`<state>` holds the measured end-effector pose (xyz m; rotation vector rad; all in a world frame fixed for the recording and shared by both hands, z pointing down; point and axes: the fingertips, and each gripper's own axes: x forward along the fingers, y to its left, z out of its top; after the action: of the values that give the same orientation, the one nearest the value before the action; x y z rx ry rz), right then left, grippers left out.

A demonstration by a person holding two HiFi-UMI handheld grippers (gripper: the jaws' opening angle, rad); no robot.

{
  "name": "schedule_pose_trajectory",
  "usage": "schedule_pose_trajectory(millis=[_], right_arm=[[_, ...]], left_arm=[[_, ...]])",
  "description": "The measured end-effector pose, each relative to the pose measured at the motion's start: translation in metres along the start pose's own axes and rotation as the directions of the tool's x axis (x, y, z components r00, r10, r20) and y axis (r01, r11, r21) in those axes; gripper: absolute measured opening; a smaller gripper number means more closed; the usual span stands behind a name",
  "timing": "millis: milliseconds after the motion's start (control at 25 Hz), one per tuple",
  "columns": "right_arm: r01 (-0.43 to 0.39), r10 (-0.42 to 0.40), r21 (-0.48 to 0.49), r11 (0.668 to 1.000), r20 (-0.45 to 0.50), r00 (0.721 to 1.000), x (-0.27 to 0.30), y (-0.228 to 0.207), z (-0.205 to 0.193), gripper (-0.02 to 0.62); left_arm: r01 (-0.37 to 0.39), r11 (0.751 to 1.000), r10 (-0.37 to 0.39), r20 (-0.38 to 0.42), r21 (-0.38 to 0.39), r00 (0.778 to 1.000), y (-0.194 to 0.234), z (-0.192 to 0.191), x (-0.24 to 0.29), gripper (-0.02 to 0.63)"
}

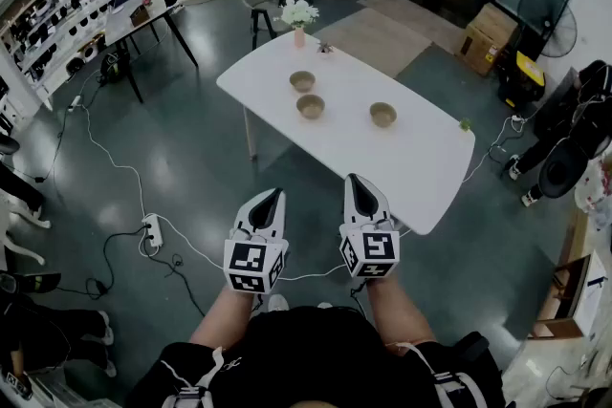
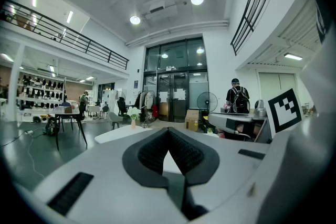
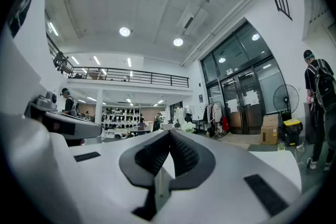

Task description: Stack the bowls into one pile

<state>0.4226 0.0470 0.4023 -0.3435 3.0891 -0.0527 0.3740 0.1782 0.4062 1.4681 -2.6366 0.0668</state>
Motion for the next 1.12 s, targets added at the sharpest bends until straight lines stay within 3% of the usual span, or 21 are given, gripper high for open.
schedule_pose_trajectory(millis=[240,560,1120], right_arm=[[0.010,-0.012,0.043,0.999,0.034,0.999,-0.007,0.005,0.005,0.014],[0.038,-0.039,0.028,0.999,0.033,0.999,0.008,0.020,0.008,0.015],[0.204,-0.205,0.013,0.979,0.036,0.978,0.032,0.063,-0.010,0.015]], left_arm=[[0.000,1.000,0.000,0.012,-0.014,1.000,0.006,0.002,-0.010,0.014],[0.029,0.999,-0.028,0.025,-0.041,0.999,0.033,0.007,-0.007,0.012],[0.146,0.989,-0.146,0.020,-0.025,0.989,0.108,-0.008,-0.001,0.012]])
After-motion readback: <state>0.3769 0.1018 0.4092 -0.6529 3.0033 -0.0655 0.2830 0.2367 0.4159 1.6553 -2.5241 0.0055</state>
